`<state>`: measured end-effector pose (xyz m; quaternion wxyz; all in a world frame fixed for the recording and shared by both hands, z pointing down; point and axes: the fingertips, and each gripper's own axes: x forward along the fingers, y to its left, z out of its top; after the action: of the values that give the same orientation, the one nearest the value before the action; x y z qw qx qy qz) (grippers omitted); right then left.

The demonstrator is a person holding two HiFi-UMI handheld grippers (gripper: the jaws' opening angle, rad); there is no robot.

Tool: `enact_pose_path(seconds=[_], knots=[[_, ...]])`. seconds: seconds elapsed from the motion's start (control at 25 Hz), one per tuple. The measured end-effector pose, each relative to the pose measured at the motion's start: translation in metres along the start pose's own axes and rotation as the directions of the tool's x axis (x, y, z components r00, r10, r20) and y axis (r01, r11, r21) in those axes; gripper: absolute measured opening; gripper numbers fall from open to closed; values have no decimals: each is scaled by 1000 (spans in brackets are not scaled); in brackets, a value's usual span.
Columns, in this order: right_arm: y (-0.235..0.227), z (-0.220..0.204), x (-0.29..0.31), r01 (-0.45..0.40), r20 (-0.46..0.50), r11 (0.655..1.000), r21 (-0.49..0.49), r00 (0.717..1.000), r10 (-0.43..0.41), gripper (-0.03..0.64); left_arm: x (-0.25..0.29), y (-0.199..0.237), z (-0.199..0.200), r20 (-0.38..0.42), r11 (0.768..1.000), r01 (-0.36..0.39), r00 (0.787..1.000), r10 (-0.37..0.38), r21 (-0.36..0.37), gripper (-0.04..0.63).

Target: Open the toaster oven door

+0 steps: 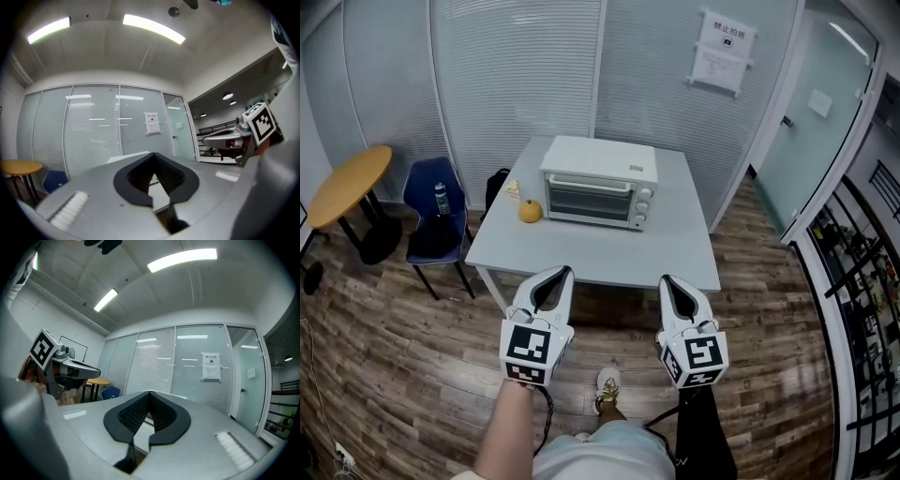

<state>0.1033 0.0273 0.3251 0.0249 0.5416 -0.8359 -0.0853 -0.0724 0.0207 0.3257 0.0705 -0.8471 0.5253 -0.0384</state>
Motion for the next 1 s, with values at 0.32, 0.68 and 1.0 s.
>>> enact_pose_path(seconds=[0.32, 0.68, 1.0], knots=[[-27, -6, 63, -21, 20, 1000, 1, 1000, 21, 3, 58, 29, -5, -7, 1000, -26, 1000, 26, 4, 57], [-65, -19, 158, -64, 20, 998, 5, 998, 64, 2, 145, 70, -10, -13, 998, -56, 998, 56, 13, 57], [-99, -32, 254, -117, 18, 993, -7, 993, 117, 3, 229, 114, -15, -22, 993, -115, 993, 116, 33, 57]])
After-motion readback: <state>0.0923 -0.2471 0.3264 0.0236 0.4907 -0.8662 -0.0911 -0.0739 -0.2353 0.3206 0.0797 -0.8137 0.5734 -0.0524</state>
